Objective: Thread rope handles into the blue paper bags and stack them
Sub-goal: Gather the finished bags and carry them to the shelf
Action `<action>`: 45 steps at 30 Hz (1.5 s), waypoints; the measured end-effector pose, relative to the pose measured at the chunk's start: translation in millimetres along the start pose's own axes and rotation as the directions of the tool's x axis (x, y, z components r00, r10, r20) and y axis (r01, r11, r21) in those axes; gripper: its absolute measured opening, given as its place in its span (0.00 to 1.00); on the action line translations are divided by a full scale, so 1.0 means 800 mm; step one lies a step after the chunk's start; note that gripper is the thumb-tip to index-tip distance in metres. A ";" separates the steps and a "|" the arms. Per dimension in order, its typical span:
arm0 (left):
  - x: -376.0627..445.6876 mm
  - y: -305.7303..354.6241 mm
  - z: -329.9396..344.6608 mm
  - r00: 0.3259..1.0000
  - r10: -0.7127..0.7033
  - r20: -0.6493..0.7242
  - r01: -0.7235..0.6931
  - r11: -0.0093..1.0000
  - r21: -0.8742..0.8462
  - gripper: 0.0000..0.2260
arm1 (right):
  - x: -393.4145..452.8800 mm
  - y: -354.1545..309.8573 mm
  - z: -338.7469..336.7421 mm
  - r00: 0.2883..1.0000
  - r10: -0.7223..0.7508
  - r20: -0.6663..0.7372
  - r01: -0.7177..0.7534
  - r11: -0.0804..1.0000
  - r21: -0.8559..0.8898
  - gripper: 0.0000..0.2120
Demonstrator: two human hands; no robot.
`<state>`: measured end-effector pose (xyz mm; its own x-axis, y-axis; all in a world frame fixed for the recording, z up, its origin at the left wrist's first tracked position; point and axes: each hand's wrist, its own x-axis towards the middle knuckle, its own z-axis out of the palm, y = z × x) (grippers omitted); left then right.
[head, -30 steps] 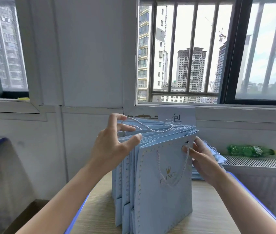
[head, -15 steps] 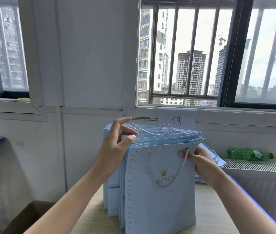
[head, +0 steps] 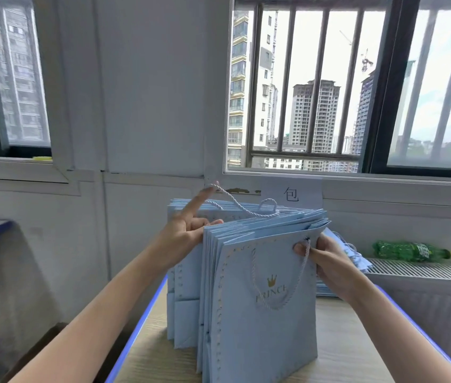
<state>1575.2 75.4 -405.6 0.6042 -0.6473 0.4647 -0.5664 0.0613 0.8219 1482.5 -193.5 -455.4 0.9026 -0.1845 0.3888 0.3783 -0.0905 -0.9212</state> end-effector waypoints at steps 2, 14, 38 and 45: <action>-0.001 -0.004 -0.001 0.998 0.060 -0.023 -0.059 0.997 0.051 0.29 | 0.001 0.000 0.000 1.000 0.006 0.004 -0.006 1.000 -0.007 0.42; -0.003 -0.019 0.007 0.946 0.199 -0.256 -0.201 0.979 0.020 0.24 | 0.001 -0.002 0.003 1.000 0.005 0.006 -0.005 1.000 -0.007 0.43; -0.038 -0.015 0.000 0.809 0.113 -0.576 0.043 0.967 0.251 0.11 | -0.002 0.002 0.012 0.998 -0.012 -0.057 0.015 0.999 0.049 0.41; -0.048 -0.009 0.005 0.882 -0.006 -0.472 -0.047 0.994 -0.099 0.11 | -0.007 -0.002 0.011 0.998 -0.031 -0.060 0.033 0.998 0.043 0.43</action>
<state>1553.8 97.2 -430.9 0.8003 -0.2129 0.5606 -0.5357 0.1665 0.8279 1478.6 -183.9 -456.2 0.8767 -0.2400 0.4169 0.4168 -0.0540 -0.9074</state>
